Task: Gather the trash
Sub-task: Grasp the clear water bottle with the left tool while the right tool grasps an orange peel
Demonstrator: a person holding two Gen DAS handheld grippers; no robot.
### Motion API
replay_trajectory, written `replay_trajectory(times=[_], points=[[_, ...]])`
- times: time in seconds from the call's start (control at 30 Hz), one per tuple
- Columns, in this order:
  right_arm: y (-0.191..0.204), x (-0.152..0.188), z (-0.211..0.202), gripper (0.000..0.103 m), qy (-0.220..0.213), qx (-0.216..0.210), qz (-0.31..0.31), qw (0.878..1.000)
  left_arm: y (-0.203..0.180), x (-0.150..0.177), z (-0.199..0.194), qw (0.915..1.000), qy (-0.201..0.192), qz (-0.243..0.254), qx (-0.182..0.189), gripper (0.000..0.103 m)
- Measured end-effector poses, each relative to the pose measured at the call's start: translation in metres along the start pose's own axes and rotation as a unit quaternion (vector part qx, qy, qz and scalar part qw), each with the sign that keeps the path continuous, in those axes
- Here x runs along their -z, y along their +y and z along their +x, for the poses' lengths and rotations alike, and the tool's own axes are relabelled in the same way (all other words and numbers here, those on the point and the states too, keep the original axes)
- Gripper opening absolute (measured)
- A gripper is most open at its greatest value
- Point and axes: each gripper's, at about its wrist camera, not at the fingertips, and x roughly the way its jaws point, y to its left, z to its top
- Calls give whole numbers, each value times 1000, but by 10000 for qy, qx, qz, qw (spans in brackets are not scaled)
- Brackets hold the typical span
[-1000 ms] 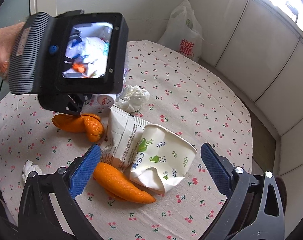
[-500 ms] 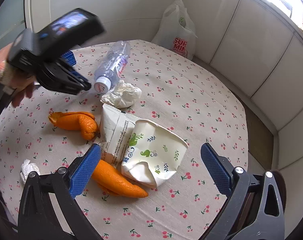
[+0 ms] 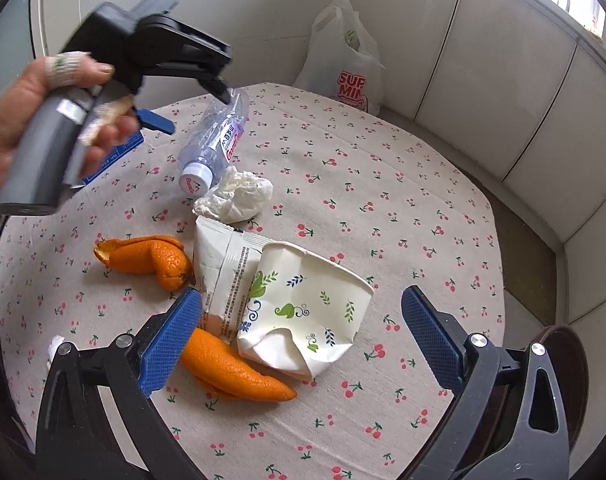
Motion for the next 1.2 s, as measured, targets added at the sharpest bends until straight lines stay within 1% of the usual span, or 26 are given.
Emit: replay_trajectory(times=[0.1, 0.13, 0.17, 0.2, 0.23, 0.3, 0.33, 0.37, 0.43, 0.53, 0.57, 0.63, 0.67, 0.7, 0.77, 0.8, 0.9, 0.93, 1.0, 1.03, 1.1, 1.13, 1.17, 1.2], points=[[1, -3, 5, 96, -34, -111, 48, 9999, -7, 0, 22, 9997, 98, -6, -224, 75], [3, -4, 6, 96, -38, -143, 58, 9999, -8, 11, 21, 9995, 145, 6, -277, 74], [4, -4, 7, 96, -29, -181, 49, 9998, -8, 13, 30, 9990, 245, 81, -354, 69], [6, -4, 8, 96, -26, -201, 28, 9998, -10, 15, 36, 9982, 380, 208, -411, 63], [8, -4, 10, 96, -22, -220, -23, 9998, -10, 18, 37, 9977, 444, 315, -403, 63], [13, -3, 11, 96, -15, -251, -130, 9996, -10, 27, 29, 9952, 354, 752, -514, 63], [17, -2, 11, 96, -31, -280, -199, 9994, -9, 31, 26, 9942, 339, 868, -539, 62], [19, -1, 11, 96, -48, -304, -256, 9992, -5, 36, 19, 9941, 330, 927, -465, 62], [30, 0, 12, 96, -102, -371, -487, 9981, 7, 46, 2, 9952, 288, 910, -201, 62], [49, 3, 10, 96, -186, -445, -913, 9947, 22, 66, -42, 9942, 3, 1059, 179, 62], [60, 5, 10, 95, -216, -522, -1156, 9917, 28, 76, -66, 9925, -186, 1165, 318, 62], [77, 6, 11, 90, -193, -650, -1545, 9857, 39, 88, -99, 9897, -432, 1240, 574, 62], [84, 6, 13, 80, -147, -697, -1705, 9828, 43, 91, -108, 9885, -526, 1261, 655, 62], [92, 4, 16, 65, -70, -735, -1887, 9793, 48, 96, -121, 9870, -635, 1279, 739, 62], [107, -5, 27, 52, 156, -811, -2141, 9733, 59, 105, -142, 9828, -841, 1333, 964, 62], [111, -9, 30, 51, 204, -819, -2205, 9717, 62, 108, -150, 9809, -928, 1358, 1039, 62], [125, -21, 45, 51, 270, -611, -2540, 9649, 69, 111, -166, 9763, -1180, 1419, 1134, 62], [128, -26, 49, 52, 326, -602, -2616, 9627, 70, 109, -170, 9743, -1252, 1432, 1204, 63], [132, -30, 56, 62, 452, -618, -2748, 9585, 71, 109, -174, 9726, -1306, 1435, 1283, 63], [135, -31, 61, 65, 554, -646, -2892, 9535, 73, 107, -174, 9725, -1290, 1424, 1319, 63], [142, -28, 69, 74, 765, -716, -3219, 9410, 76, 101, -172, 9736, -1213, 1373, 1360, 63], [145, -26, 72, 75, 804, -686, -3341, 9366, 79, 98, -171, 9746, -1168, 1306, 1393, 63], [149, -26, 73, 77, 726, -632, -3470, 9329, 79, 94, -165, 9750, -1116, 1268, 1445, 63], [151, -29, 74, 70, 722, -677, -3472, 9326, 81, 92, -165, 9751, -1097, 1208, 1502, 63]])
